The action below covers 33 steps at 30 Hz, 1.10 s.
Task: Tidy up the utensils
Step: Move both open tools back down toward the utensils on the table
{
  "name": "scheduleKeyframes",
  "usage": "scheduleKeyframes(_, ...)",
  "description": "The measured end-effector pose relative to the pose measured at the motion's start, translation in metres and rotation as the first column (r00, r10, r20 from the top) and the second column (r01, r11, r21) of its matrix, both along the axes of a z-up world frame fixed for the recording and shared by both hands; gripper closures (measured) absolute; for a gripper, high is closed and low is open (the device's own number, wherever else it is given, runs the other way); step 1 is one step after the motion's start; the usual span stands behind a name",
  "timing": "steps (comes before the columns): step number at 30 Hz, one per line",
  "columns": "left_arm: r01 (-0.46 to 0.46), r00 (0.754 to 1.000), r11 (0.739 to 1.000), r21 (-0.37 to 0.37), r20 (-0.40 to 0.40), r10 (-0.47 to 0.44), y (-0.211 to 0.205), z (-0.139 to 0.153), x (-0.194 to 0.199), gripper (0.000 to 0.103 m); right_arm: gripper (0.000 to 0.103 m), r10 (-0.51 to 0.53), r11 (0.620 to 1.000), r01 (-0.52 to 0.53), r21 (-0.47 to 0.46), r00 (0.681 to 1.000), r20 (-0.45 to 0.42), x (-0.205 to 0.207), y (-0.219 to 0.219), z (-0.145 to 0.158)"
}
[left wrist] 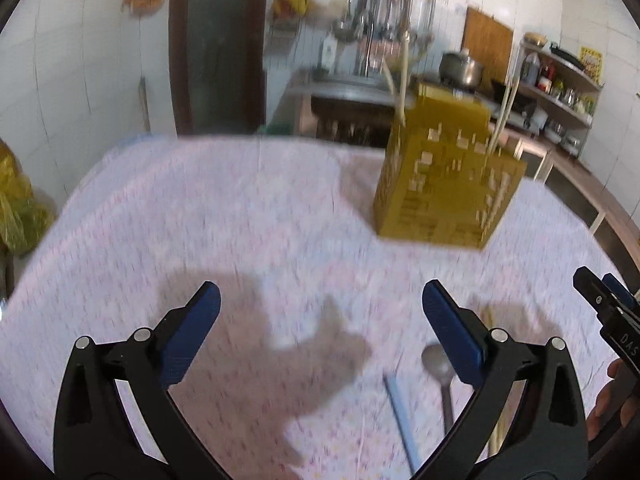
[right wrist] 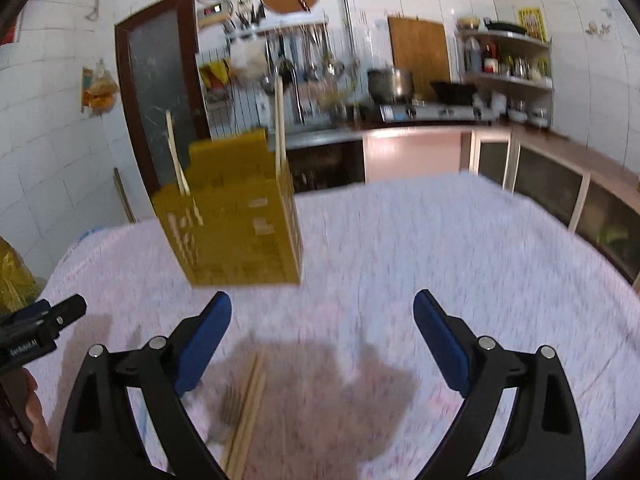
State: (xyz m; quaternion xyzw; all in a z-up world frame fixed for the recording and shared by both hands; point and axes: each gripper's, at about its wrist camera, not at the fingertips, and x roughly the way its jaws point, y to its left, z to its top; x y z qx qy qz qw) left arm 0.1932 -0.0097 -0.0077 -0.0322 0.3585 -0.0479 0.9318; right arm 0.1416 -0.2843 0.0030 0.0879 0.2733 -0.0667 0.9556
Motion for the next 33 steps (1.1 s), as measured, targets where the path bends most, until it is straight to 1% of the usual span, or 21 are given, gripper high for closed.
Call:
scheduleKeyframes(4, 0.0, 0.997, 1.0, -0.006, -0.08, 0.0, -0.003, -0.025, 0.002, 0.005, 0.013, 0.01, 0.999, -0.014, -0.037, 0.995, -0.102, 0.009, 0.009, -0.026)
scheduleKeyframes(7, 0.01, 0.992, 1.0, 0.017, -0.128, -0.008, -0.01, -0.039, 0.005, 0.005, 0.013, 0.025, 0.999, -0.032, -0.041, 0.987, -0.156, 0.014, 0.015, -0.043)
scheduleKeyframes(10, 0.029, 0.986, 0.999, 0.039, -0.166, -0.022, -0.015, -0.054, 0.004, 0.005, 0.013, 0.048, 0.997, -0.06, -0.043, 0.969, -0.244, 0.022, 0.024, -0.061)
scheduleKeyframes(14, 0.053, 0.978, 0.998, 0.047, -0.202, -0.042, -0.023, -0.063, 0.007, 0.005, 0.013, 0.053, 0.996, -0.07, -0.05, 0.958, -0.282, 0.027, 0.027, -0.065)
scheduleKeyframes(16, 0.057, 0.978, 0.997, 0.054, -0.201, -0.045, -0.025, -0.064, 0.006, 0.005, 0.013, 0.053, 0.997, -0.069, -0.045, 0.954, -0.296, 0.027, 0.028, -0.068)
scheduleKeyframes(21, 0.079, 0.978, 0.992, 0.099, -0.201, -0.058, -0.031, -0.067, 0.001, 0.005, 0.013, 0.05, 0.998, -0.061, -0.026, 0.947, -0.318, 0.025, 0.028, -0.069)
scheduleKeyframes(25, 0.087, 0.978, 0.989, 0.116, -0.199, -0.062, -0.033, -0.068, -0.002, 0.005, 0.013, 0.03, 0.996, -0.056, -0.067, 0.942, -0.333, 0.02, 0.035, -0.07)
scheduleKeyframes(28, 0.087, 0.977, 0.989, 0.119, -0.202, -0.061, -0.033, -0.069, -0.001, 0.005, 0.014, 0.0, 0.997, -0.024, -0.068, 0.941, -0.339, 0.016, 0.038, -0.071)
scheduleKeyframes(30, 0.086, 0.978, 0.989, 0.122, -0.201, -0.061, -0.033, -0.07, -0.001, 0.005, 0.018, -0.014, 0.998, -0.01, -0.07, 0.942, -0.335, 0.011, 0.042, -0.07)
scheduleKeyframes(32, 0.086, 0.978, 0.989, 0.122, -0.2, -0.061, -0.033, -0.07, -0.001, 0.005, 0.036, -0.001, 0.999, -0.016, -0.052, 0.946, -0.323, 0.007, 0.048, -0.068)
scheduleKeyframes(33, 0.086, 0.978, 0.989, 0.122, -0.201, -0.061, -0.033, -0.07, -0.001, 0.005, 0.04, 0.005, 0.999, -0.022, -0.049, 0.947, -0.32, 0.006, 0.05, -0.067)
